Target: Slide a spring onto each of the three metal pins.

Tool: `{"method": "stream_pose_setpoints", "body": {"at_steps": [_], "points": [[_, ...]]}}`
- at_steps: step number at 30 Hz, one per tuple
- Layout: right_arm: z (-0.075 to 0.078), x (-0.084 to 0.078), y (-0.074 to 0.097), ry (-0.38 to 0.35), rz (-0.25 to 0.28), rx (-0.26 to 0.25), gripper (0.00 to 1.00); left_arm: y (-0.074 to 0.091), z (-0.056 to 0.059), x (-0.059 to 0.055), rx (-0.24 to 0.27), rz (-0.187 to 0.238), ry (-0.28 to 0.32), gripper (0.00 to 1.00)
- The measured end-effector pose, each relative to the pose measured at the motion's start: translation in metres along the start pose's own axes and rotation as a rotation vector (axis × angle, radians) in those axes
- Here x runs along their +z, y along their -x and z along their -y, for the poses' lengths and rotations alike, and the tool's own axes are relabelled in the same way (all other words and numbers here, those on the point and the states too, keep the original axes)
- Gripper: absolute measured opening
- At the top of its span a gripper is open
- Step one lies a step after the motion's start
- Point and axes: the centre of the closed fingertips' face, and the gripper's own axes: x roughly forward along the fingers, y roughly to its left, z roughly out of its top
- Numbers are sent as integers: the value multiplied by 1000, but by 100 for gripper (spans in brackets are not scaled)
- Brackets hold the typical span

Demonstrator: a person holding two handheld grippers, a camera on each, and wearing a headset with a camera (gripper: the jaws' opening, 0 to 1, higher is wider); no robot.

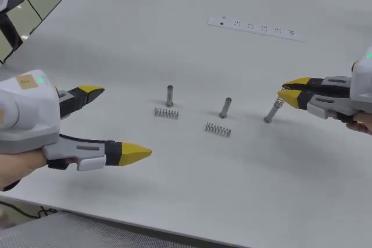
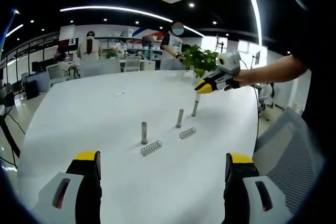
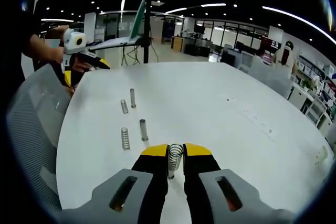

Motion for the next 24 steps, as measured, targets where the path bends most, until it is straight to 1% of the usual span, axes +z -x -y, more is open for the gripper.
{"method": "stream_pose_setpoints", "body": {"at_steps": [8,12,17,24], "points": [[-1,-7,-5,-10,-9,4,7,0,0,-2,1,-3,3,96],[-2,-14,-9,-13,-24,7,8,0,0,-5,0,-9,5,95],[-2,-21,-11,-37,-32,5,8,0,0,-7,1,-11,7,95],[-4,-31,-16,-39,-53,9,8,0,0,-9,2,-11,13,95]]}}
